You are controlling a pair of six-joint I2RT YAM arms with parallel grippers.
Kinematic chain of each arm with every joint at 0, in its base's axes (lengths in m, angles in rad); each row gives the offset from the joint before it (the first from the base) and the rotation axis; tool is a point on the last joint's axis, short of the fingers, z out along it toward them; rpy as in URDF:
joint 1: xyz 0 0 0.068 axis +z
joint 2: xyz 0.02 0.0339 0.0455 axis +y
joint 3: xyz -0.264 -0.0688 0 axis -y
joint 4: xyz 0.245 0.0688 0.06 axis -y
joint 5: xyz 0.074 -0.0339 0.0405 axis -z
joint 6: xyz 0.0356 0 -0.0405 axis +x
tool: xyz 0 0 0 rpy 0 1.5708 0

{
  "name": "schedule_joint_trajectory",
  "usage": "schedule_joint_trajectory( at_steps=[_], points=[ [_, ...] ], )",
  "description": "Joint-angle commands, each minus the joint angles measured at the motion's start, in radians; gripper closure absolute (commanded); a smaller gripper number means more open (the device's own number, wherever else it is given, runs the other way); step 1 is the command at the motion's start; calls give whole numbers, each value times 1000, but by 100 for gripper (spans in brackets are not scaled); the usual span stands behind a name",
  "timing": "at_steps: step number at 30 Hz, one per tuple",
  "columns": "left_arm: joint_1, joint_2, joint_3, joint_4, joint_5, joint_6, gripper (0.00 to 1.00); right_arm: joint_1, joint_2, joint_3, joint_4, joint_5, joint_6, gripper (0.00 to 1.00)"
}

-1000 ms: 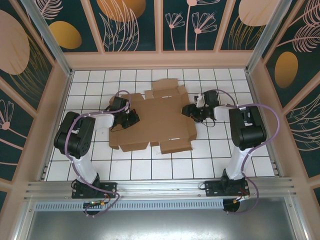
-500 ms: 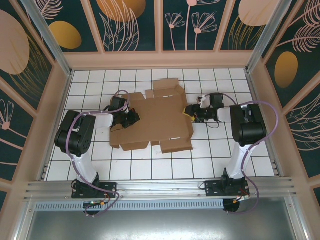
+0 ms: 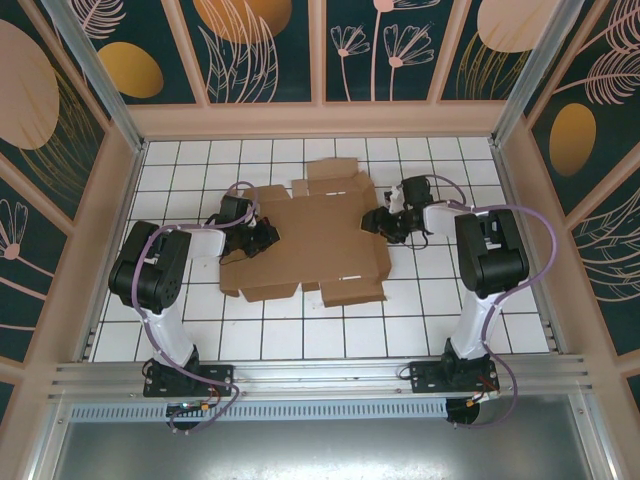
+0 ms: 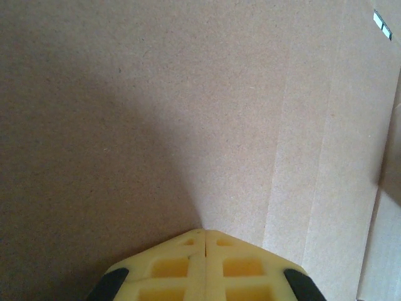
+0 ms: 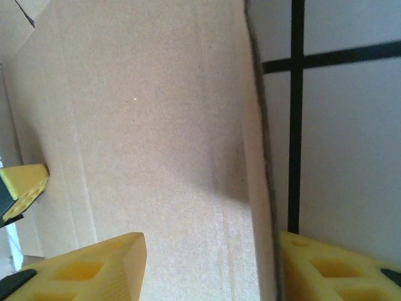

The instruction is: Fold the paper box

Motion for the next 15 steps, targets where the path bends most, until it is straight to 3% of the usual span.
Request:
schedule_joint_trajectory(
  at_steps=[1, 7, 10, 11, 15],
  points=[
    [-14, 38, -47, -110, -21, -5, 100, -3, 48, -62, 15, -99, 21, 44],
    [-15, 47, -41, -117, -22, 1, 100, 8, 32, -86, 12, -59, -25, 42],
    [-16, 52, -41, -117, -24, 0, 100, 80, 60, 8, -189, 196, -172, 39],
    [-15, 52, -41, -116, -22, 1, 100, 91, 61, 11, -208, 217, -191, 39],
    [-15, 55, -37, -115, -21, 1, 100, 66, 41, -42, -134, 76, -177, 39]
  ],
)
